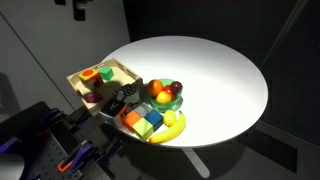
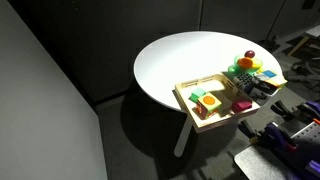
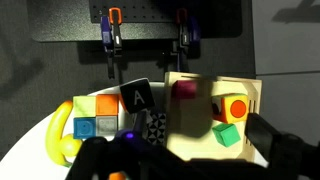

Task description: Move one black and white soft block from the table to the tray

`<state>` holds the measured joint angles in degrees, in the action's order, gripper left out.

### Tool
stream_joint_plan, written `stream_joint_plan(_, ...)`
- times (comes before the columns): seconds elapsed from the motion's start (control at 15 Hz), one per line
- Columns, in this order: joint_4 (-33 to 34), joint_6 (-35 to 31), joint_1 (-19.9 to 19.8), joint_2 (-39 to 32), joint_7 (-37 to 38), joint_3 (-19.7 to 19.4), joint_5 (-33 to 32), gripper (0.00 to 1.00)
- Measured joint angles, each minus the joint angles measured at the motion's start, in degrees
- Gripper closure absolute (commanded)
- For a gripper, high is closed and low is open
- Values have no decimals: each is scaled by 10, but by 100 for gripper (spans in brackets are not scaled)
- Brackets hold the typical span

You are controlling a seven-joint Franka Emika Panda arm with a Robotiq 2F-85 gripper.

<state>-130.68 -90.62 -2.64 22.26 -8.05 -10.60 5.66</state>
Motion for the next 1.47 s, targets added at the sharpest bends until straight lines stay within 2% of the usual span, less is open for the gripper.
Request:
stream_joint_plan(1.13,0,-2,-3,-8,0,6,0,0)
stream_joint_plan(1.47,-2,-43,-3,-38,-1,14,-5,0)
